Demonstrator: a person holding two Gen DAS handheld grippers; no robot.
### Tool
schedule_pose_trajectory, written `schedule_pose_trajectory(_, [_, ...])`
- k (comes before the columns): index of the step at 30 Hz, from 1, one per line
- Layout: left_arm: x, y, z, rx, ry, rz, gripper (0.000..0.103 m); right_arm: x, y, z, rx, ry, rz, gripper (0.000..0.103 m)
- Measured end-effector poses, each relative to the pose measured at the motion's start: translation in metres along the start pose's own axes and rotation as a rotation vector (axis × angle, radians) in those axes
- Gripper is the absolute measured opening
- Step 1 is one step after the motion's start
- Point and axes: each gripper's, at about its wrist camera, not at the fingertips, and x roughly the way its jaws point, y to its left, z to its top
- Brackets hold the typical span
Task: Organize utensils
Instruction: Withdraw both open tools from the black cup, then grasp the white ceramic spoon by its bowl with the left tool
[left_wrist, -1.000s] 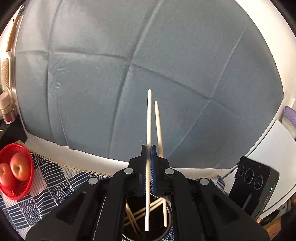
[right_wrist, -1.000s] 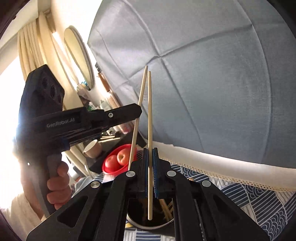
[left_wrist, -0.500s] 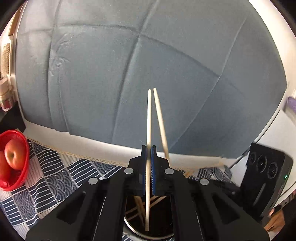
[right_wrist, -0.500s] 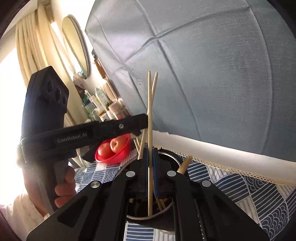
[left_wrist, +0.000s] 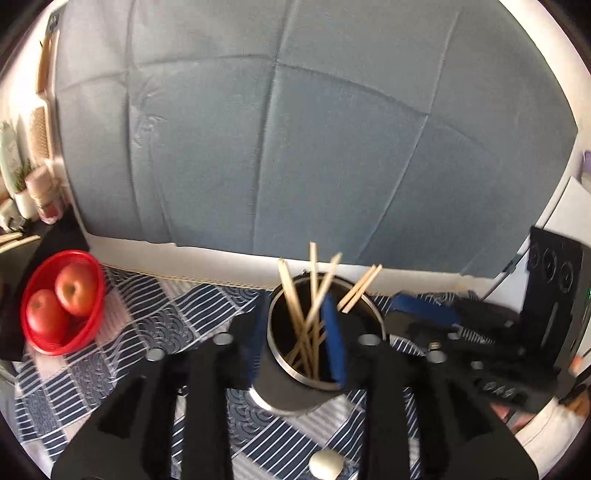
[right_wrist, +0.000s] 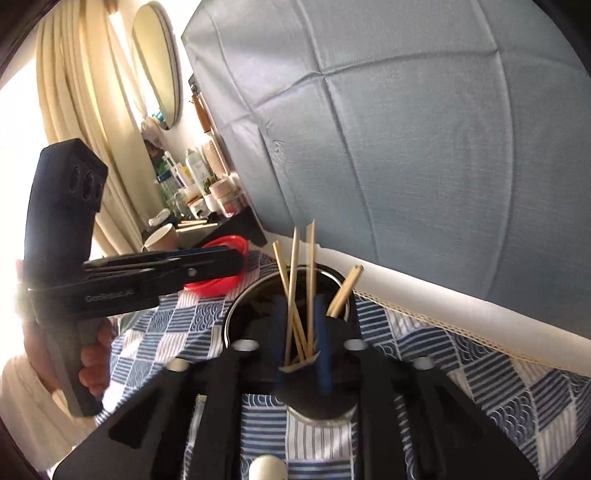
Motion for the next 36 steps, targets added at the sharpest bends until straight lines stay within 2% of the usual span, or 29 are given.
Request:
schedule_pose_trajectory(2, [-0.010, 0.000, -0.007, 0.004, 0.003, 0.015, 0.050, -0.009, 0.000, -0.003, -0.009, 0.006, -0.010, 0.038])
schedule_pose_trajectory(3, [-0.014, 0.001, -0.010, 0.003, 0.001, 0.022, 0.053, -0.014, 0.000, -0.006, -0.011, 0.010, -0.013, 0.040])
schedule_pose_trajectory(5, [-0.022, 0.003, -0.018, -0.002, 0.010, 0.033, 0.069, -0.021, -0.001, -0.010, -0.014, 0.012, -0.025, 0.047])
schedule_pose_trajectory(10, [-0.034, 0.009, -0.037, -0.039, 0.037, 0.063, 0.081, -0.036, -0.001, -0.020, -0.013, 0.028, -0.064, 0.070])
schedule_pose_trajectory(15, [-0.039, 0.017, -0.059, -0.083, 0.074, 0.086, 0.091, -0.042, -0.004, -0.035, -0.009, 0.062, -0.095, 0.083])
schedule_pose_trajectory(23, [-0.034, 0.020, -0.100, -0.093, 0.163, 0.104, 0.096, -0.034, -0.014, -0.062, 0.033, 0.143, -0.108, 0.087])
schedule_pose_trajectory(29, [-0.018, 0.017, -0.145, -0.028, 0.311, 0.105, 0.097, -0.024, -0.018, -0.085, 0.041, 0.213, -0.102, 0.087])
schedule_pose_trajectory(36, [-0.009, 0.012, -0.180, 0.010, 0.398, 0.082, 0.097, -0.016, -0.027, -0.108, 0.072, 0.283, -0.102, 0.087])
